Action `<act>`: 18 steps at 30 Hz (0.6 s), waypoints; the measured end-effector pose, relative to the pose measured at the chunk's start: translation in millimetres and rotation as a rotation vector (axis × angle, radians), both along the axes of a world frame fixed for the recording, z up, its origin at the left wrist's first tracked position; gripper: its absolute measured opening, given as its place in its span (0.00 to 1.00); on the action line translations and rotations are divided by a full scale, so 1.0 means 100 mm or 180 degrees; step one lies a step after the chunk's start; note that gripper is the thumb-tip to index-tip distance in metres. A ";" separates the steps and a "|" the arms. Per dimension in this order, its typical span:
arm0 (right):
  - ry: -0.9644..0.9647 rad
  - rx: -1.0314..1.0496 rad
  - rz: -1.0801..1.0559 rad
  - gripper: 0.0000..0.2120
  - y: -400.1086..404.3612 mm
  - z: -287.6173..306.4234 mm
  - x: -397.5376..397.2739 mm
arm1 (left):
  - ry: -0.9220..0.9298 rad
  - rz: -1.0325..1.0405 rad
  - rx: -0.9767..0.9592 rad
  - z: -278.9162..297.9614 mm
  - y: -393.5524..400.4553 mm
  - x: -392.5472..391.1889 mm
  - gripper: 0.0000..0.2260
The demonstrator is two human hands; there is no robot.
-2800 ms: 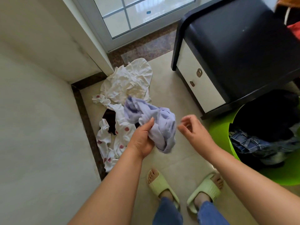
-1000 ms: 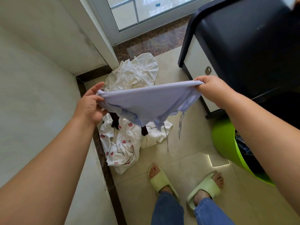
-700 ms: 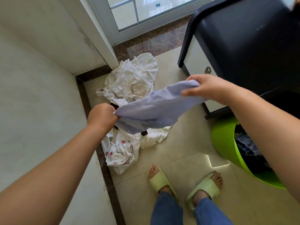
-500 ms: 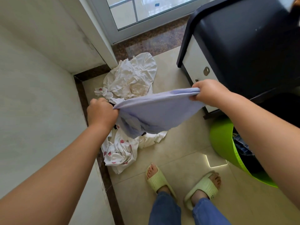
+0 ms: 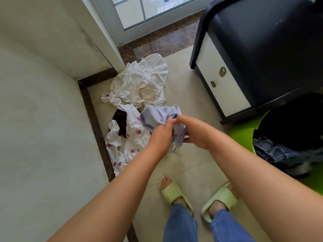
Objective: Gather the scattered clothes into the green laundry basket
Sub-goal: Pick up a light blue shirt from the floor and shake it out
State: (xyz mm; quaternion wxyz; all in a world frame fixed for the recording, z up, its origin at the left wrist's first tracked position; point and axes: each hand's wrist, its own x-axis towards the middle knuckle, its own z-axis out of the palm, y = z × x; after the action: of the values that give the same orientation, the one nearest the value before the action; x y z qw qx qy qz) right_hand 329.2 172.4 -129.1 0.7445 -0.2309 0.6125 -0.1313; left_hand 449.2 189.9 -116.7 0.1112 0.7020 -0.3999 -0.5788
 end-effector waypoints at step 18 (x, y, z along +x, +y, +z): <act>-0.1128 -0.0122 0.0223 0.10 -0.25 0.22 -0.73 | -0.0818 -0.0804 -0.0412 -0.74 0.20 0.41 0.49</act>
State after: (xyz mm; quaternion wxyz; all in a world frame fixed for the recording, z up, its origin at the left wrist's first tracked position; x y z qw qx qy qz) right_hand 255.9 147.6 -107.4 0.8404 -0.2394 0.4607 -0.1555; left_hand 490.1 210.3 -191.1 0.0306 0.7056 -0.5322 -0.4668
